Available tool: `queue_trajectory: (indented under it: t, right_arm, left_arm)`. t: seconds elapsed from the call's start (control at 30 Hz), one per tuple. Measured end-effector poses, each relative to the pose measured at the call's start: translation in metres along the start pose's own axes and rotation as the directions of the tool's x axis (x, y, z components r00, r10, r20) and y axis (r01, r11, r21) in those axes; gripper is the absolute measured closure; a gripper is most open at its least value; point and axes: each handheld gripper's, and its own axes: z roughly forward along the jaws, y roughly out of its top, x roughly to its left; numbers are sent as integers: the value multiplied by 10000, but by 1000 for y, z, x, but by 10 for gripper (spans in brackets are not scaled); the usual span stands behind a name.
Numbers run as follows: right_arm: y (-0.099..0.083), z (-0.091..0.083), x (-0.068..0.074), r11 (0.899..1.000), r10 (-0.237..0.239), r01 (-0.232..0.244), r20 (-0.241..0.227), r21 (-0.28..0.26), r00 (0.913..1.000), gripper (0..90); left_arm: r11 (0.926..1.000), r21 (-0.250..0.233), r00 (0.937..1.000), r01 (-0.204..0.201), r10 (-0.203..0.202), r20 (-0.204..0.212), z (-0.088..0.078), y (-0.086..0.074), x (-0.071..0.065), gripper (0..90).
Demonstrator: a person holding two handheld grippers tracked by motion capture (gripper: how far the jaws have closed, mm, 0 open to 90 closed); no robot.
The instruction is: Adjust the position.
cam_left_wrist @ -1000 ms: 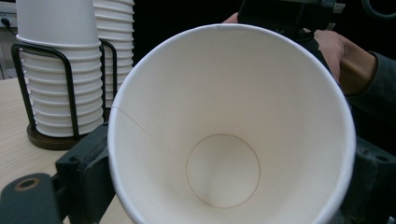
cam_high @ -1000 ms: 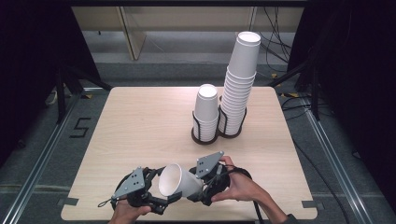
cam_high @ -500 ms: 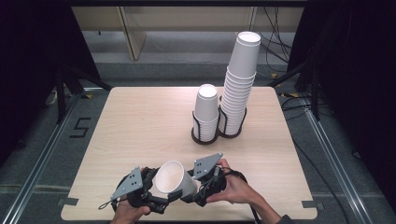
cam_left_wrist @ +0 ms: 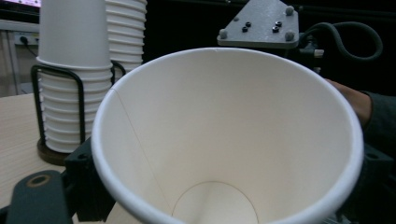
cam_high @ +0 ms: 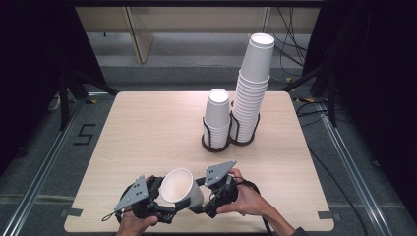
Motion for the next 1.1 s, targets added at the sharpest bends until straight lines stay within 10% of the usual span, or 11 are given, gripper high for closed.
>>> queue_trajectory:
  t: [0.33, 0.63, 1.1]
  right_arm:
    - [-21, -29, -11, 9970, 773, -779, 1233, 2, 9894, 161]
    - [-32, -43, -13, 9948, 970, -1014, 2126, 98, 9723, 164]
    - [-43, -50, -11, 9929, 1120, -1186, 2427, 127, 9636, 171]
  left_arm:
    - [9990, 430, 9860, -103, 173, -1657, -11, 2, 16, 131]
    - [9949, 1004, 9278, 79, 301, -3718, -20, -2, 35, 128]
    - [9941, 1085, 8739, 58, 477, -4838, -28, -2, 50, 127]
